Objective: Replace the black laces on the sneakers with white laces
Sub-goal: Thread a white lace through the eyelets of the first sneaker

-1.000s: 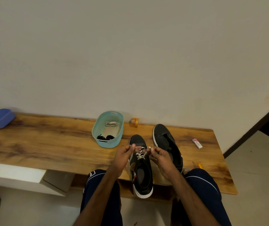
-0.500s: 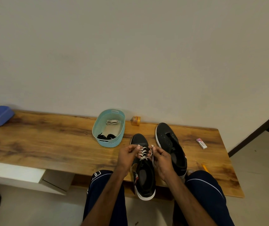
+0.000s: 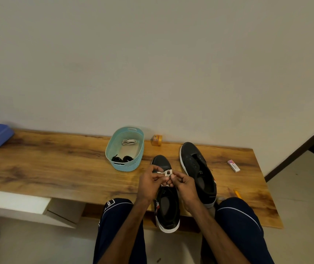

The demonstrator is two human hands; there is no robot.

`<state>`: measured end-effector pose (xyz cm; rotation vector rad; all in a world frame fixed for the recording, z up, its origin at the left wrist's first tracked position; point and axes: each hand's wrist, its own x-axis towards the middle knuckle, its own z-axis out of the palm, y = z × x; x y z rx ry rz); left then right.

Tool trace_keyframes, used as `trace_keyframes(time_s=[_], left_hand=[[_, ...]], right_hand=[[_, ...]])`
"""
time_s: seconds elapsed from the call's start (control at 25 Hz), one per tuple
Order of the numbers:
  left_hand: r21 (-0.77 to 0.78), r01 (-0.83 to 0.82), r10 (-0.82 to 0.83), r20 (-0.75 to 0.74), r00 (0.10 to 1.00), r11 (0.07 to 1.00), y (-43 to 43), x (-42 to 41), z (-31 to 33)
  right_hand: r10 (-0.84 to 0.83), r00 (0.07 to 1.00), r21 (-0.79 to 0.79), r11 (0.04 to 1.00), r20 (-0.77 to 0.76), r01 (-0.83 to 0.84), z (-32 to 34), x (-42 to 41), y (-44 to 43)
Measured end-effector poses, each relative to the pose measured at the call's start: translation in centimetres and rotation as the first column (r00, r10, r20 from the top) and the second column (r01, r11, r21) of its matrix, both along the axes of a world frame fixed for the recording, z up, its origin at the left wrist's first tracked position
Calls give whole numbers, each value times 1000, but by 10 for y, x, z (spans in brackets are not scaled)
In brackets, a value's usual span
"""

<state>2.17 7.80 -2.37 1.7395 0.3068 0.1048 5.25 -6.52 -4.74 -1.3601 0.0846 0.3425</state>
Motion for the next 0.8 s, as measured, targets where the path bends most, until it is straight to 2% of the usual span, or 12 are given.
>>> trace_keyframes(time_s=[0.16,0.36,0.52,0.68,0.8], left_hand=[[-20,22,-22,32,999,1000,-3,1,-1],[-80,-45,42,-38,998,996,0,2,-4],[-123,53,-62,-66,996,991,4,3,-4],[-114,29,-40,-94,995,993,6,2,-4],[-22,56,-57,-80,995,998,4,1,-2]], right_hand=[[17,1000,-32,999,14,-16,0,0,-2],[132,983,-153,982,126,-112,1,-2,-5],[182,963,-203,969,198,-141,6,-2,-9],[115,980,-172,981,165,-87,4,-1,-6],[5,997,-203,979,78,11,1,1,-1]])
